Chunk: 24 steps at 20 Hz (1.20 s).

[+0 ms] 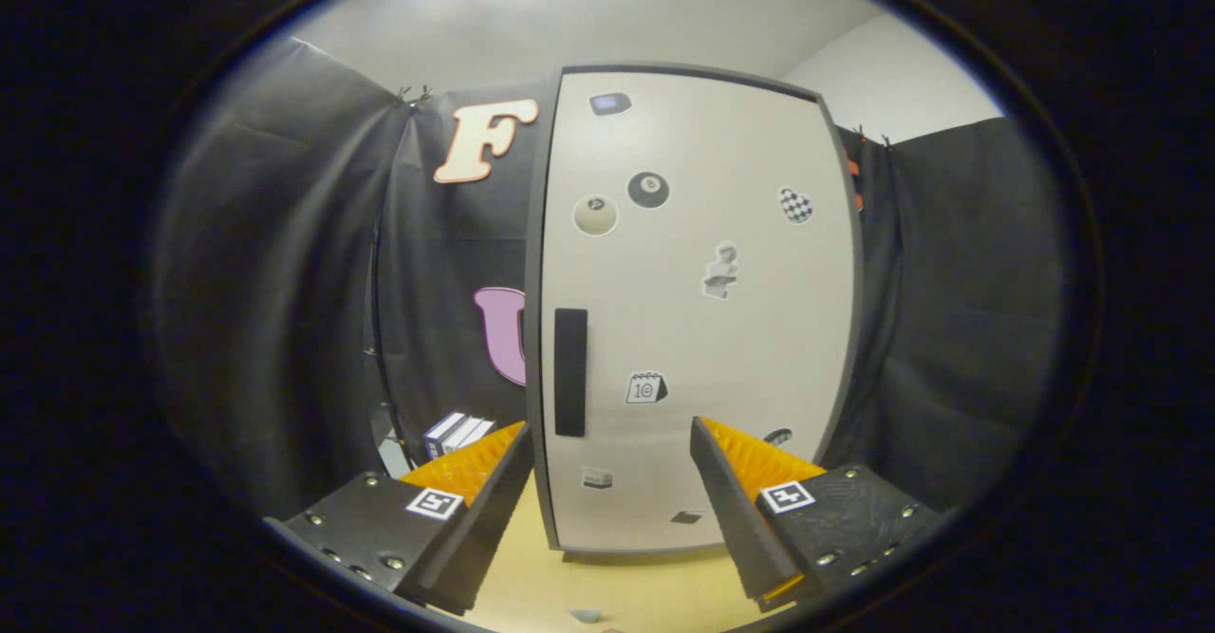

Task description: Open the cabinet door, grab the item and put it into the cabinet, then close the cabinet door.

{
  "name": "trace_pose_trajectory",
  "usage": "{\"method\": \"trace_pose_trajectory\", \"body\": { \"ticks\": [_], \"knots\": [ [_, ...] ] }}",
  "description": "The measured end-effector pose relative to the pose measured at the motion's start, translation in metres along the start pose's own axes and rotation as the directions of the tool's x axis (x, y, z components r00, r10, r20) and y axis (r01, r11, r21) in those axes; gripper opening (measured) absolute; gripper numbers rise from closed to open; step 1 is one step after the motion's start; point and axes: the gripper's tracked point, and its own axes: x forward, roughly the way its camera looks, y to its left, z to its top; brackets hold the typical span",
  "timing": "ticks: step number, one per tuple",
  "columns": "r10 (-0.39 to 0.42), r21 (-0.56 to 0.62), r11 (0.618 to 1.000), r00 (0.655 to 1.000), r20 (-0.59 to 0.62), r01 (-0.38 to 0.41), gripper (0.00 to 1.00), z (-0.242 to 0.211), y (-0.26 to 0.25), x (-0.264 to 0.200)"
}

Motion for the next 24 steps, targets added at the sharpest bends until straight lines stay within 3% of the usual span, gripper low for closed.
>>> {"method": "trace_pose_trajectory", "body": {
  "ticks": [13, 16, 17, 20, 21, 22, 24],
  "knots": [
    [0.051, 0.043, 0.998, 0.999, -0.018, -0.05, 0.97, -0.01, 0.038, 0.123],
    [0.031, 0.042, 0.999, 0.999, -0.018, -0.03, 0.65, -0.012, 0.036, 0.133],
    [0.022, 0.039, 0.999, 0.999, -0.032, -0.021, 0.65, -0.013, 0.035, 0.131],
    [0.022, 0.058, 0.998, 0.999, -0.034, -0.02, 0.35, -0.014, 0.037, 0.135],
    [0.027, 0.07, 0.997, 0.999, -0.045, -0.024, 0.35, -0.017, 0.039, 0.133],
    [0.031, 0.085, 0.996, 0.998, -0.048, -0.027, 0.28, -0.016, 0.04, 0.135],
    [0.039, 0.1, 0.994, 0.997, -0.064, -0.033, 0.28, -0.015, 0.038, 0.131]
  ]
}}
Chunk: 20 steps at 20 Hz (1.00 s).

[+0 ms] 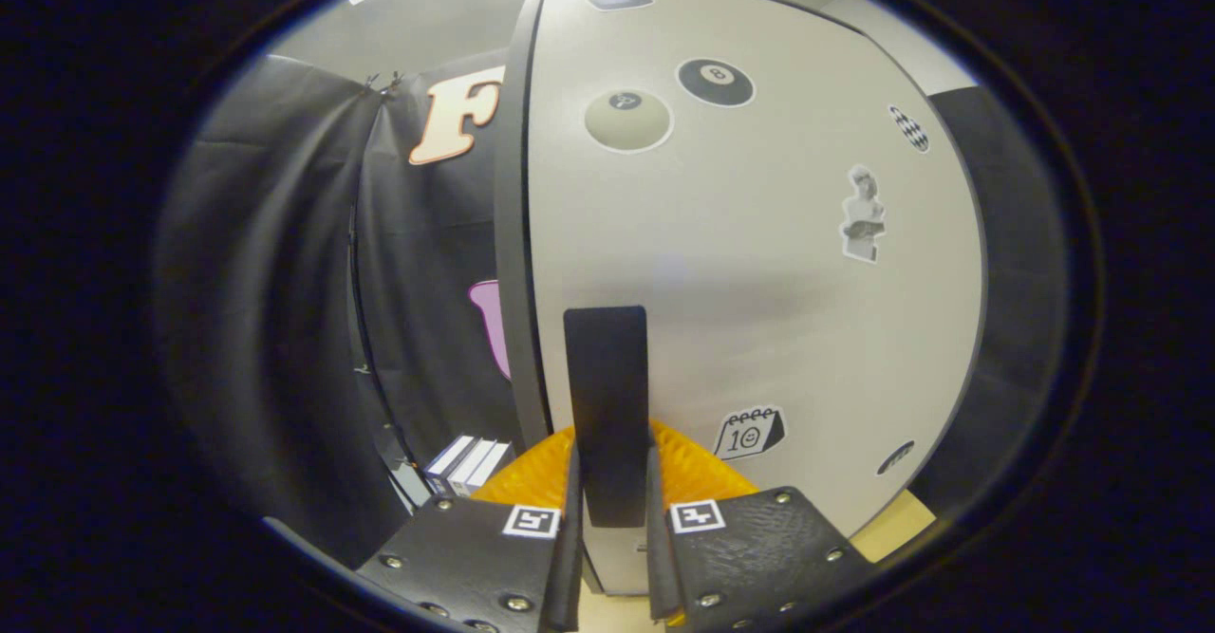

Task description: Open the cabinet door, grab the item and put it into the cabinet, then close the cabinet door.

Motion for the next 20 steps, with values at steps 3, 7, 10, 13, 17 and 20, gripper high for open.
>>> {"method": "trace_pose_trajectory", "body": {
  "ticks": [3, 7, 10, 13, 17, 20],
  "knots": [
    [-0.001, 0.009, 1.0, 1.0, 0.014, 0.001, 0.18, -0.001, -0.002, -0.003],
    [-0.014, 0.018, 1.0, 1.0, 0.028, 0.013, 0.18, 0.0, -0.006, -0.025],
    [-0.024, 0.033, 0.999, 0.999, 0.029, 0.023, 0.18, -0.001, -0.012, -0.044],
    [-0.046, 0.041, 0.998, 0.999, 0.023, 0.045, 0.18, -0.001, -0.021, -0.063],
    [-0.076, 0.059, 0.995, 0.997, 0.022, 0.074, 0.18, -0.002, -0.037, -0.086],
    [-0.111, 0.06, 0.992, 0.994, 0.023, 0.109, 0.18, -0.001, -0.05, -0.101]
  ]
}}
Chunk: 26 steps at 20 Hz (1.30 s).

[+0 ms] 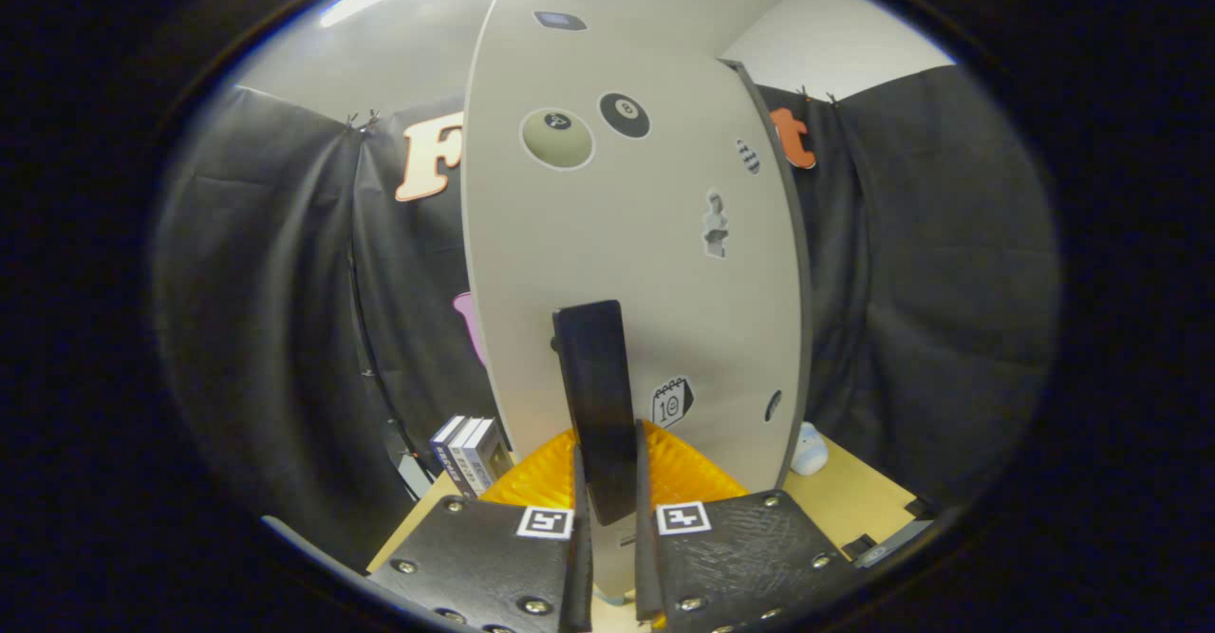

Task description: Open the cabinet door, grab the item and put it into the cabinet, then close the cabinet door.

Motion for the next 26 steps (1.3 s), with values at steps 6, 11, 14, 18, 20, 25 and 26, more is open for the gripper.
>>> {"method": "trace_pose_trajectory", "body": {
  "ticks": [6, 11, 14, 18, 20, 25, 26],
  "knots": [
    [-0.104, -0.01, 0.995, 0.995, 0.011, 0.104, 0.17, 0.004, -0.038, -0.023],
    [-0.138, -0.069, 0.988, 0.99, 0.037, 0.14, 0.17, 0.012, -0.061, -0.025],
    [-0.151, -0.073, 0.985, 0.988, 0.037, 0.153, 0.17, 0.013, -0.071, -0.03],
    [-0.146, -0.055, 0.987, 0.988, 0.055, 0.149, 0.17, 0.021, -0.087, -0.033],
    [-0.123, -0.056, 0.99, 0.989, 0.086, 0.128, 0.17, 0.03, -0.091, -0.033],
    [-0.134, -0.077, 0.987, 0.989, 0.058, 0.139, 0.14, 0.027, -0.128, -0.041],
    [-0.131, -0.08, 0.988, 0.989, 0.062, 0.136, 0.1, 0.029, -0.139, -0.042]
  ]
}}
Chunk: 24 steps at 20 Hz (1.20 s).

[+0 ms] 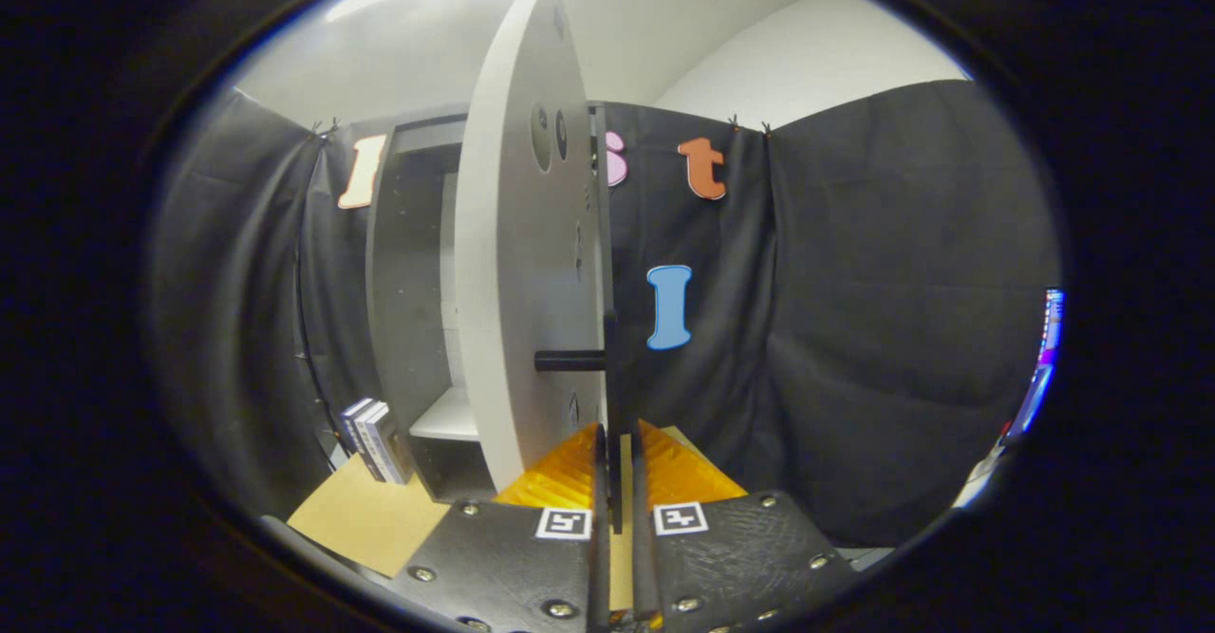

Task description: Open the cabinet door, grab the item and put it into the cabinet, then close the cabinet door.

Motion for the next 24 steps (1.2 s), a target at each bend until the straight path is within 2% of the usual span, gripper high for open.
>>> {"method": "trace_pose_trajectory", "body": {
  "ticks": [4, 13, 18, 24],
  "knots": [
    [0.069, 0.012, 0.998, 0.997, -0.027, -0.069, 0.1, -0.005, -0.022, 0.012],
    [0.155, 0.032, 0.988, 0.987, -0.045, -0.153, 0.1, -0.006, -0.045, 0.019],
    [0.14, 0.023, 0.99, 0.989, -0.049, -0.139, 0.1, -0.007, -0.051, 0.019],
    [0.079, 0.016, 0.997, 0.995, -0.061, -0.078, 0.1, -0.008, -0.064, 0.002]
  ]
}}
